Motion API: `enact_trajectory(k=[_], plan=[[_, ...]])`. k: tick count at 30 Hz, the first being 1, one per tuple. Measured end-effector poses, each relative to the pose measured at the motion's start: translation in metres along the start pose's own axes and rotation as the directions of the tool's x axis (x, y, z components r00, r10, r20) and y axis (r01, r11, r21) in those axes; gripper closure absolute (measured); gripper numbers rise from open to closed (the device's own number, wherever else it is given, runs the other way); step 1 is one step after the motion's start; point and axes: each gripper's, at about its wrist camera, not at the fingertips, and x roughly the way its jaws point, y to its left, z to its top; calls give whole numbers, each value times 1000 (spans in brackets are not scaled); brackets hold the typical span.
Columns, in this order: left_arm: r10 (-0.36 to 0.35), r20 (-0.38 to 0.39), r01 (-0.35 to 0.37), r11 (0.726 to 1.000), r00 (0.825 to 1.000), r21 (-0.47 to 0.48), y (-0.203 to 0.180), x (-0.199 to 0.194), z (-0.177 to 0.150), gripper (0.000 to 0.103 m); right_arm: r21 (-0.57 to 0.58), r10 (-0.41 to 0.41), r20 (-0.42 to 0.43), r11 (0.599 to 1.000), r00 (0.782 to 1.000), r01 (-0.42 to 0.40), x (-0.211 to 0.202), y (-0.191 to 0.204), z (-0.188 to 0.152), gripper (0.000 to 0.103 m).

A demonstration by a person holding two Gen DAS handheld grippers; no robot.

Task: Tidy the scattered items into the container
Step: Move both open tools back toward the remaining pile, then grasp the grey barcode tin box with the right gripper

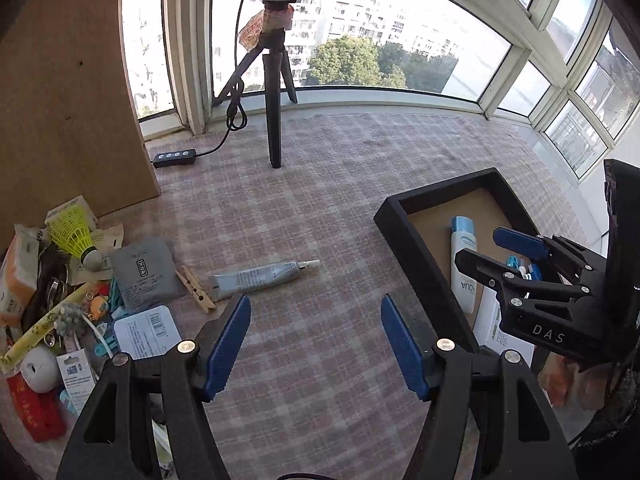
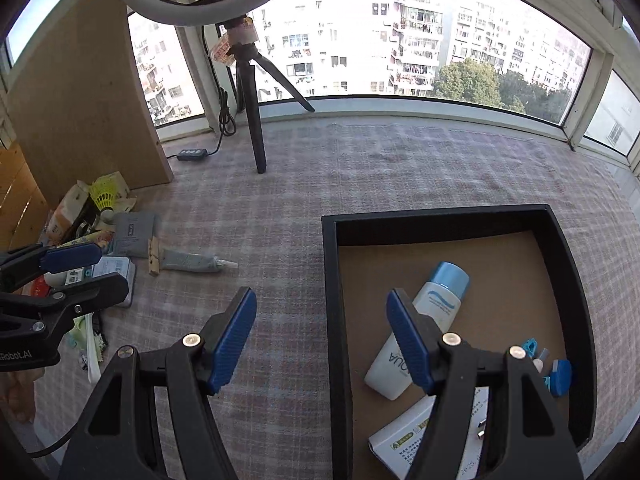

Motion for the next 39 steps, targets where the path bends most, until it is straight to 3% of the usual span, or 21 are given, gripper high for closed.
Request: enact_trajectory(k=[13, 15, 17, 19, 28, 36, 39], plan=[[112, -55, -120, 979, 992, -166, 111, 10, -47, 38, -146, 171, -124, 971, 977, -188, 64, 129, -1, 37], [108, -68, -119, 973, 992, -199, 126, 14, -55, 41, -140, 203, -153, 964, 967, -224, 74, 142, -2, 41], [94, -81, -111, 964, 992, -240, 142, 19, -62, 46, -130, 232, -183, 958, 955, -257, 84, 153, -4, 55], [81, -97, -104, 957, 992, -270, 153, 24, -66, 55, -122, 245, -209, 954, 947, -274, 95, 163, -5, 59], [59, -123, -87, 968, 991, -235, 151, 42, -69, 65, -65, 314, -275, 937, 909, -343, 134, 185, -7, 59], [44, -126, -68, 979, 991, -193, 145, 49, -66, 64, 5, 398, -295, 910, 869, -415, 149, 195, 5, 62], [29, -120, -53, 978, 992, -203, 148, 49, -66, 64, -1, 399, -303, 908, 866, -418, 150, 200, 8, 62]])
